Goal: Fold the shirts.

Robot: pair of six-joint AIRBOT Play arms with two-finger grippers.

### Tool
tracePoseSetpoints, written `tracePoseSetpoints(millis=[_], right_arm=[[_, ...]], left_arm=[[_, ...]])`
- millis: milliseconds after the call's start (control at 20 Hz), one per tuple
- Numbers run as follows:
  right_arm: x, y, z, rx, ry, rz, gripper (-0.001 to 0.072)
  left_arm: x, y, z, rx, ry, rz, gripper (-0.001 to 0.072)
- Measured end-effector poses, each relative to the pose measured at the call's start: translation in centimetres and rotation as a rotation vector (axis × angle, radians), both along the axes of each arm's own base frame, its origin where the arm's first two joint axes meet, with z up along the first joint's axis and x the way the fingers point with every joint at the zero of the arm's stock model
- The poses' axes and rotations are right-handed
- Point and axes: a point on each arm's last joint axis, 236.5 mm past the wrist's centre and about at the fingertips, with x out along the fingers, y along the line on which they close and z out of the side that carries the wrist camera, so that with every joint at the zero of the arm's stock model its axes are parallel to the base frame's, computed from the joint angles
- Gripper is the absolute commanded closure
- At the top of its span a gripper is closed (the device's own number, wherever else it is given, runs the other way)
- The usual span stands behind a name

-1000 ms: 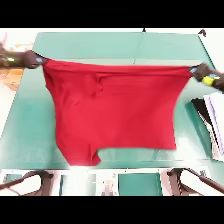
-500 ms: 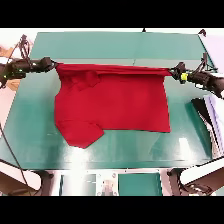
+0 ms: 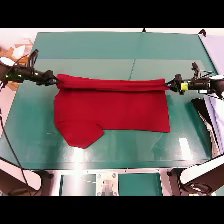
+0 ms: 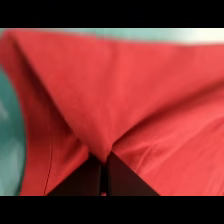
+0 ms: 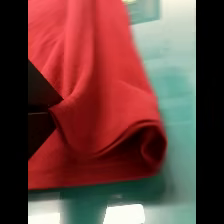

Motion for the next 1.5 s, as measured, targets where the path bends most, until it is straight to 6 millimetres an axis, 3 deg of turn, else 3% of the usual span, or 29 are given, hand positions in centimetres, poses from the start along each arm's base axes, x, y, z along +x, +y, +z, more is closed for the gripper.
tracePoseSetpoints(millis=[200,250,300,350,450,550,700,850,950,1100,1250,1400,1500], right_arm=[[-2.6,-0.1,-1.9,-0.035,0.107,0.048,0.0694],[-2.9,-0.2,-2.2,-0.042,0.122,0.051,0.063],[-3.2,-0.3,-2.4,-0.049,0.131,0.054,0.0492],[-3.4,-0.4,-2.6,-0.054,0.143,0.054,0.0416],[-3.9,-0.2,-2.5,-0.044,0.168,0.061,0.0422],[-4.7,-0.3,-1.7,-0.029,0.193,0.068,0.0421],[-7.0,-1.1,0.5,-0.029,0.223,0.073,0.0421],[-11.2,-1.8,1.8,-0.042,0.262,0.035,0.0421],[-15.1,-2.1,1.9,-0.047,0.295,-0.024,0.042],[-20.8,-1.5,0.8,-0.032,0.347,-0.155,0.042],[-25.1,0.0,-1.6,-0.033,0.381,-0.277,0.0417],[-27.3,1.4,-4.3,-0.031,0.399,-0.363,0.0342],[-27.3,2.4,-5.1,-0.005,0.388,-0.411,0.0343]], left_arm=[[-1.6,0.0,-0.8,0.013,0.077,-0.021,0.0684],[-1.8,-0.1,-1.1,0.014,0.089,-0.023,0.0683],[-2.1,-0.4,-1.4,0.013,0.104,-0.031,0.0683],[-2.3,-0.7,-1.6,0.012,0.117,-0.036,0.0678],[-3.1,-1.5,-2.0,0.003,0.157,-0.055,0.0326],[-4.8,-1.9,-2.0,-0.022,0.236,-0.069,0.0327],[-9.3,-1.9,-1.3,-0.08,0.411,-0.091,0.0327],[-14.1,-1.4,0.3,-0.114,0.486,-0.054,0.0326],[-17.8,-1.2,1.2,-0.119,0.491,-0.007,0.0325],[-23.5,-0.9,0.5,-0.066,0.494,0.087,0.0325],[-27.8,-1.5,-1.8,-0.035,0.512,0.18,0.0325],[-30.6,-3.2,-4.6,-0.077,0.542,0.256,0.0325],[-31.2,-4.8,-6.2,-0.119,0.541,0.297,0.0324]])
